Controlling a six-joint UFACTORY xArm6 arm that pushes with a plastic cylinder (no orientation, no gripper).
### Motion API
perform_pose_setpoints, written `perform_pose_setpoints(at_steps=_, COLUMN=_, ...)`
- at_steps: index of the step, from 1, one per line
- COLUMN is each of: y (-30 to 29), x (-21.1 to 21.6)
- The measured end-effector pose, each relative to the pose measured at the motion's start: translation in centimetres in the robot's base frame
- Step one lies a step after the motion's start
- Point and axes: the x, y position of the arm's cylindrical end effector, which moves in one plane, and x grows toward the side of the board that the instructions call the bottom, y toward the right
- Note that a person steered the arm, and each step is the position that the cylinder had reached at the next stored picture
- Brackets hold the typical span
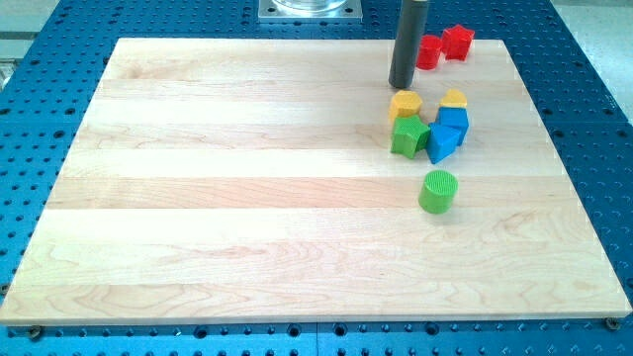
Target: Move the heart into the hexagon
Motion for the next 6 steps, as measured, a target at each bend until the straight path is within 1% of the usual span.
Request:
perform_pose_setpoints(at_steps=1, y=1.2, x=1.3)
perform_pose_setpoints(at_steps=2, y=5.6, x=1.5)
perform_pose_setpoints(at_steps=3, y=9.6, x=2.5)
perform_pose_setpoints(at_steps=4, y=7.2, x=5.1)
perform_pose_setpoints(at_steps=6, y=5.2, x=5.9)
